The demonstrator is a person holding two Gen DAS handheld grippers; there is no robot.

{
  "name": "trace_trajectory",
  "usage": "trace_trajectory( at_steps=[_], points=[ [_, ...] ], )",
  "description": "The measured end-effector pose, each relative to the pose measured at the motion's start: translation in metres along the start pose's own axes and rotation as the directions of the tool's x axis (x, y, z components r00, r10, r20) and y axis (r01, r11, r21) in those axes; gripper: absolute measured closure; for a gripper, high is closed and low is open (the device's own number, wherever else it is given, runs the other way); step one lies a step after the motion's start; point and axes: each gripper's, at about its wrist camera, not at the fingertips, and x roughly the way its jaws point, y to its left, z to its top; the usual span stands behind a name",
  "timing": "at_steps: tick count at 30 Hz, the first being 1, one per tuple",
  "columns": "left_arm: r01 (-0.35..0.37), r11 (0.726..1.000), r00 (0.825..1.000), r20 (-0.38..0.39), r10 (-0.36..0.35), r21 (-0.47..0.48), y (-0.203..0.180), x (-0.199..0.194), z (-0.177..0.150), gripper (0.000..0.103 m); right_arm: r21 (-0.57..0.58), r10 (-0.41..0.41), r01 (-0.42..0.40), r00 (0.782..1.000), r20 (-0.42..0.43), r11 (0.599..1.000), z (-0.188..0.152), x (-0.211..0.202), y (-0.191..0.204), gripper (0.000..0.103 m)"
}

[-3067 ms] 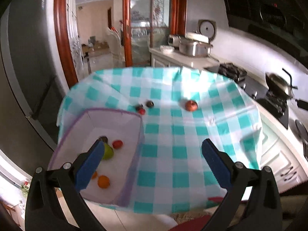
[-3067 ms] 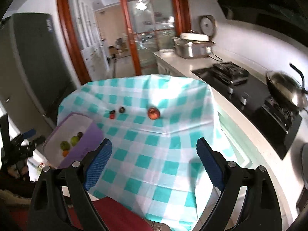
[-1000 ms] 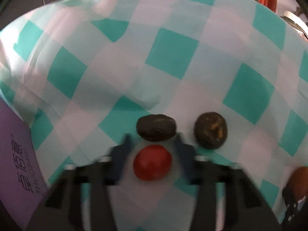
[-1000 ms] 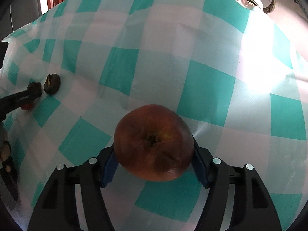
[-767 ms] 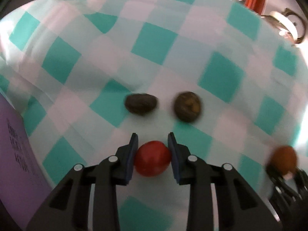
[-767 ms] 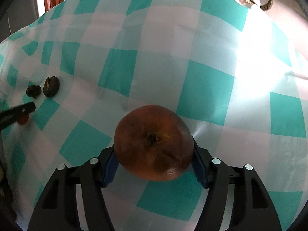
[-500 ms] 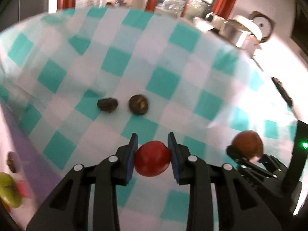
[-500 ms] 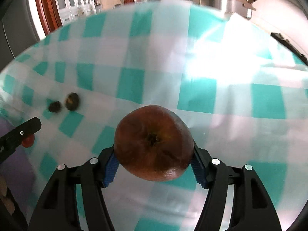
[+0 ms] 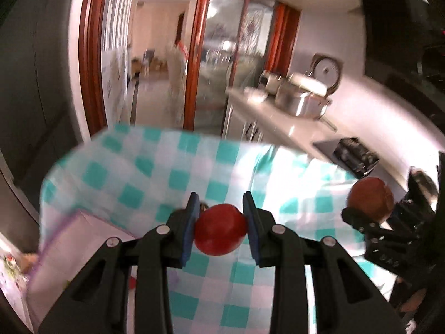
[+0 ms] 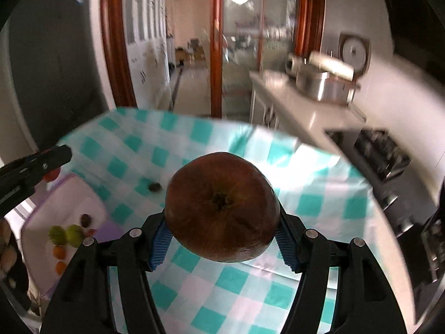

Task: Organize fruits
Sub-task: 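Carry the red tomato and reddish-brown apple over the box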

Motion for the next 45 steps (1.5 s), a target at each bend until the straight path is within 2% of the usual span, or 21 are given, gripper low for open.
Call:
trace_trajectory(
  at_steps=[5, 11, 17, 23, 26, 30, 37, 42, 45],
  points=[
    [0.027, 0.998, 0.998, 0.05, -0.03, 0.055, -0.001, -0.075, -0.005, 0.07, -0.028, 0.023, -0.022, 0.998, 0.063, 0.999, -0.014, -0.09, 0.011, 0.039],
    [0.061, 0.987, 0.996, 0.049, -0.069, 0.146, -0.001, -0.134, -0.043, 0.07, -0.054, 0.073, -0.069, 0.995, 0.072, 0.996, -0.061, -0.153, 0.018, 0.039],
    [0.114, 0.988, 0.993, 0.032, -0.118, 0.103, 0.019, -0.165, -0.076, 0.07, -0.06, 0.059, -0.055, 0.996, 0.07, 0.997, -0.102, -0.181, 0.024, 0.039],
    [0.11, 0.993, 0.994, 0.016, -0.11, 0.036, 0.048, -0.175, -0.102, 0.07, -0.05, 0.038, -0.034, 0.995, 0.087, 0.998, -0.121, -0.193, 0.028, 0.039],
    [0.089, 0.996, 0.996, -0.011, -0.089, -0.015, 0.067, -0.171, -0.113, 0.07, -0.081, 0.023, -0.016, 0.997, 0.078, 0.997, -0.122, -0.19, 0.032, 0.039],
    [0.059, 0.995, 0.997, -0.054, -0.063, -0.074, 0.086, -0.156, -0.126, 0.07, -0.09, 0.044, -0.039, 0.998, 0.05, 0.995, -0.119, -0.175, 0.039, 0.039],
    [-0.005, 0.992, 0.992, -0.127, -0.012, -0.13, 0.108, -0.125, -0.146, 0.07, -0.179, 0.122, -0.131, 0.991, -0.061, 0.975, -0.107, -0.114, 0.072, 0.039],
    [-0.098, 0.968, 0.98, -0.189, 0.054, -0.231, 0.136, -0.097, -0.158, 0.07, -0.258, 0.218, -0.253, 0.963, -0.158, 0.932, -0.086, -0.048, 0.11, 0.039],
    [-0.171, 0.946, 0.967, -0.233, 0.107, -0.276, 0.154, -0.078, -0.164, 0.07, -0.331, 0.283, -0.341, 0.936, -0.211, 0.88, -0.072, -0.007, 0.144, 0.039]
  ],
)
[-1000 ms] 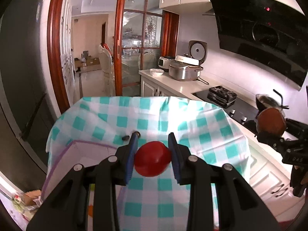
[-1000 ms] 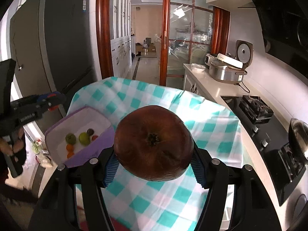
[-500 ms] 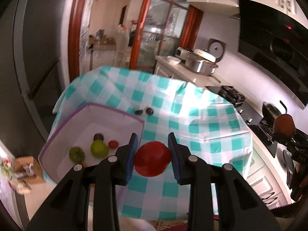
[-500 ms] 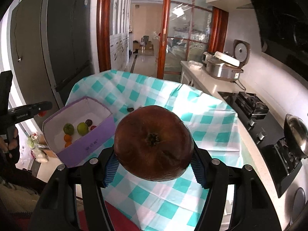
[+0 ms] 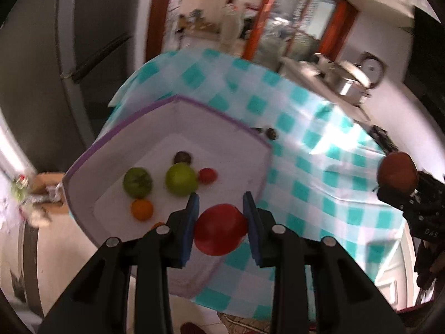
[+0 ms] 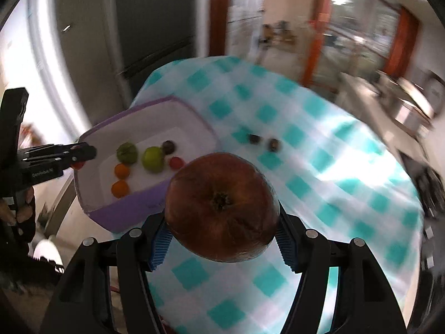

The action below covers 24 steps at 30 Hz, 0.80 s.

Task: Organize fruits
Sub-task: 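Carry the red tomato and reddish-brown apple over the box, then open both tools to drop the tomato and apple into the box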

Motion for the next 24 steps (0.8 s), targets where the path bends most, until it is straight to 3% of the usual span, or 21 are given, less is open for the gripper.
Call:
trace_trajectory(
  at_steps=[6, 10, 13, 16, 18, 20, 22, 24],
  points=[
    [-0.096, 0.985, 0.994, -0.066, 0.088, -0.142, 0.022, 0.039, 0.009, 0.07, -0.157, 0.141, -0.143, 0.99, -0.025, 0.977, 0.064, 0.084, 0.025, 0.039],
    [-0.164, 0.974, 0.98, -0.14, 0.143, -0.158, 0.027, 0.075, 0.01, 0.07, -0.227, 0.192, -0.214, 0.975, -0.114, 0.95, 0.104, 0.155, 0.044, 0.039],
    [-0.194, 0.969, 0.967, -0.196, 0.163, -0.15, 0.028, 0.101, 0.009, 0.07, -0.299, 0.189, -0.249, 0.958, -0.217, 0.921, 0.114, 0.201, 0.062, 0.039],
    [-0.237, 0.961, 0.945, -0.265, 0.193, -0.144, 0.032, 0.129, 0.007, 0.07, -0.386, 0.165, -0.296, 0.927, -0.337, 0.874, 0.113, 0.252, 0.09, 0.039],
    [-0.259, 0.957, 0.926, -0.315, 0.207, -0.133, 0.037, 0.148, 0.006, 0.07, -0.441, 0.11, -0.284, 0.919, -0.378, 0.852, 0.11, 0.275, 0.105, 0.039],
    [-0.274, 0.955, 0.905, -0.365, 0.218, -0.11, 0.04, 0.164, 0.006, 0.07, -0.447, 0.06, -0.277, 0.896, -0.44, 0.851, 0.107, 0.298, 0.111, 0.039],
    [-0.257, 0.957, 0.892, -0.414, 0.183, -0.132, 0.044, 0.174, 0.007, 0.07, -0.406, 0.06, -0.288, 0.87, -0.489, 0.867, 0.107, 0.318, 0.112, 0.039],
    [-0.256, 0.956, 0.864, -0.477, 0.161, -0.141, 0.049, 0.185, 0.005, 0.069, -0.384, 0.066, -0.306, 0.848, -0.526, 0.871, 0.108, 0.328, 0.115, 0.039]
  ],
)
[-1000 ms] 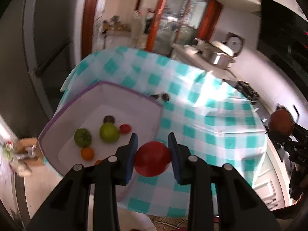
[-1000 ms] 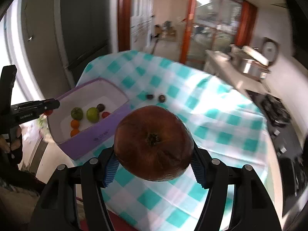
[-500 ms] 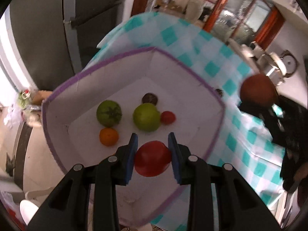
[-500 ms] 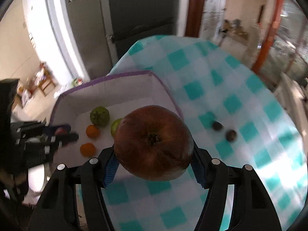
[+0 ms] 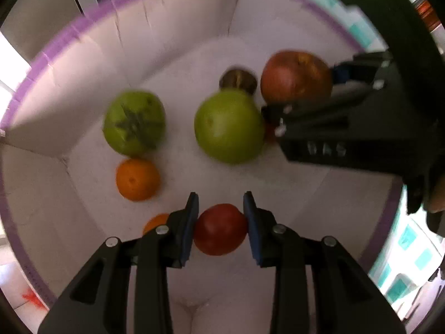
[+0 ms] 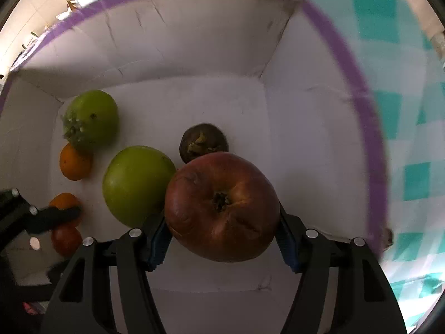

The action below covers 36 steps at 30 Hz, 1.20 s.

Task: Organize fruits
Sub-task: 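Open both tools to drop the tomato and apple into the box, then move both open tools back toward the two dark lychees on the cloth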

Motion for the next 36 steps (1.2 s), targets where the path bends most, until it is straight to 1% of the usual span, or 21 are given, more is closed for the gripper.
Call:
trace_trajectory(
  at_steps=[4, 6, 7, 8, 10, 11, 12, 15, 16, 17, 19, 21, 22, 24, 26, 30, 32, 33, 34, 35, 36],
  points=[
    [0.021, 0.998, 0.999, -0.046, -0.024, -0.055, 0.01, 0.008, 0.002, 0.068, 0.012, -0.002, 0.002, 1.0, -0.026, 1.0, 0.007, 0.004, -0.001, 0.039],
    [0.039, 0.996, 0.998, -0.035, -0.042, -0.083, 0.014, 0.005, 0.002, 0.061, 0.031, 0.011, -0.01, 1.0, -0.013, 0.999, 0.005, 0.002, -0.004, 0.039],
    [0.045, 0.995, 0.999, -0.024, -0.047, -0.09, 0.015, 0.003, 0.002, 0.048, 0.041, 0.017, -0.018, 1.0, 0.008, 0.999, 0.002, -0.003, -0.005, 0.037],
    [0.053, 0.994, 0.999, -0.008, -0.054, -0.093, 0.016, 0.0, 0.001, 0.035, 0.048, 0.015, -0.017, 0.999, 0.03, 0.999, 0.002, -0.008, -0.006, 0.036],
    [0.086, 0.992, 0.995, 0.052, -0.082, -0.093, 0.017, -0.012, -0.001, 0.027, 0.075, -0.003, -0.004, 0.996, 0.091, 0.997, -0.01, -0.032, -0.002, 0.035],
    [0.093, 0.992, 0.992, 0.093, -0.085, -0.085, 0.017, -0.022, -0.004, 0.024, 0.094, -0.019, 0.008, 0.992, 0.125, 0.996, -0.016, -0.047, -0.001, 0.028],
    [0.085, 0.994, 0.989, 0.125, -0.076, -0.068, 0.016, -0.032, -0.008, 0.024, 0.11, -0.042, 0.025, 0.987, 0.157, 0.994, -0.021, -0.062, -0.001, 0.026],
    [0.054, 0.999, 0.978, 0.201, -0.051, -0.006, 0.01, -0.065, -0.017, 0.02, 0.178, -0.104, 0.056, 0.957, 0.272, 0.982, -0.049, -0.127, -0.001, 0.024],
    [0.043, 0.999, 0.972, 0.23, -0.045, 0.014, 0.007, -0.078, -0.02, 0.016, 0.193, -0.117, 0.062, 0.951, 0.288, 0.979, -0.054, -0.142, -0.004, 0.022],
    [0.032, 0.999, 0.965, 0.259, -0.039, 0.031, 0.006, -0.091, -0.024, 0.012, 0.218, -0.143, 0.076, 0.94, 0.311, 0.973, -0.069, -0.164, -0.004, 0.02],
    [0.014, 0.998, 0.944, 0.329, -0.035, 0.065, 0.0, -0.123, -0.032, 0.008, 0.265, -0.201, 0.11, 0.916, 0.347, 0.958, -0.096, -0.207, 0.002, 0.017],
    [0.002, 0.995, 0.918, 0.395, -0.04, 0.096, -0.006, -0.154, -0.039, 0.005, 0.298, -0.247, 0.138, 0.896, 0.368, 0.944, -0.125, -0.242, 0.008, 0.015],
    [-0.003, 0.993, 0.899, 0.435, -0.048, 0.116, -0.011, -0.173, -0.043, 0.003, 0.31, -0.266, 0.15, 0.888, 0.376, 0.939, -0.138, -0.254, 0.013, 0.015],
    [-0.01, 0.99, 0.87, 0.49, -0.062, 0.143, -0.022, -0.199, -0.051, 0.002, 0.339, -0.316, 0.182, 0.862, 0.397, 0.923, -0.179, -0.284, 0.02, 0.015],
    [-0.017, 0.983, 0.83, 0.551, -0.087, 0.18, -0.033, -0.229, -0.065, 0.002, 0.38, -0.373, 0.216, 0.833, 0.408, 0.899, -0.214, -0.309, 0.032, 0.015],
    [-0.017, 0.964, 0.775, 0.613, -0.154, 0.264, -0.057, -0.269, -0.091, 0.002, 0.494, -0.471, 0.237, 0.771, 0.428, 0.837, -0.294, -0.351, 0.053, 0.015],
    [-0.009, 0.948, 0.763, 0.615, -0.2, 0.319, -0.068, -0.277, -0.102, 0.002, 0.545, -0.519, 0.248, 0.741, 0.426, 0.801, -0.332, -0.367, 0.063, 0.015],
    [-0.002, 0.935, 0.762, 0.606, -0.228, 0.354, -0.075, -0.276, -0.108, 0.002, 0.565, -0.538, 0.253, 0.729, 0.423, 0.786, -0.346, -0.371, 0.067, 0.015],
    [0.003, 0.918, 0.765, 0.59, -0.257, 0.397, -0.082, -0.278, -0.117, 0.002, 0.587, -0.558, 0.256, 0.717, 0.418, 0.768, -0.361, -0.376, 0.071, 0.015],
    [-0.001, 0.905, 0.769, 0.578, -0.272, 0.426, -0.086, -0.276, -0.126, 0.002, 0.625, -0.584, 0.252, 0.702, 0.407, 0.738, -0.382, -0.381, 0.076, 0.015],
    [-0.008, 0.886, 0.775, 0.563, -0.288, 0.464, -0.091, -0.275, -0.135, 0.002, 0.645, -0.596, 0.247, 0.696, 0.402, 0.723, -0.393, -0.383, 0.078, 0.015]
  ],
)
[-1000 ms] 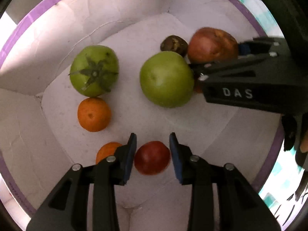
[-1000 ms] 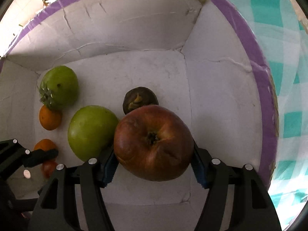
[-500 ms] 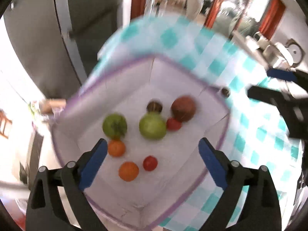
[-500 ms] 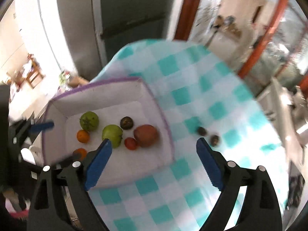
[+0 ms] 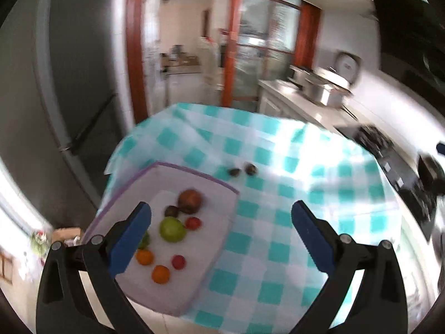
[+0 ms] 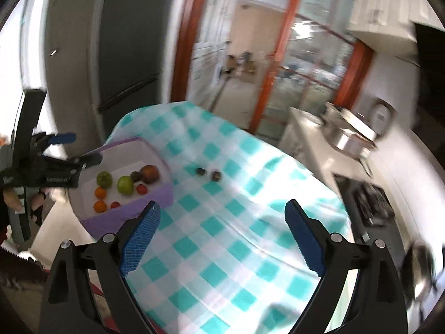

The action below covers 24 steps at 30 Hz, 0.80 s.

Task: Organize fruits
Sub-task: 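Move both open tools back toward the two dark lychees on the cloth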

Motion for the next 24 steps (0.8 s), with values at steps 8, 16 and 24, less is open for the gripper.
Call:
trace_trajectory(
  at_steps=[8, 16, 24],
  points=[
    [0.12, 0.977, 0.992, -0.06, -0.111, 0.176, -0.023, 0.014, -0.052, 0.002, 0.209, -0.118, 0.11, 0.993, 0.022, 0.972, -0.084, -0.046, -0.035, 0.015],
    [0.146, 0.982, 0.979, -0.161, -0.125, 0.121, -0.02, 0.055, -0.068, 0.002, 0.285, -0.138, 0.148, 0.989, -0.056, 0.947, -0.114, -0.018, -0.042, 0.015],
    [0.128, 0.989, 0.964, -0.242, -0.107, 0.073, -0.02, 0.11, -0.075, 0.002, 0.283, -0.047, 0.091, 0.986, -0.158, 0.955, -0.113, 0.071, -0.041, 0.015]
  ],
)
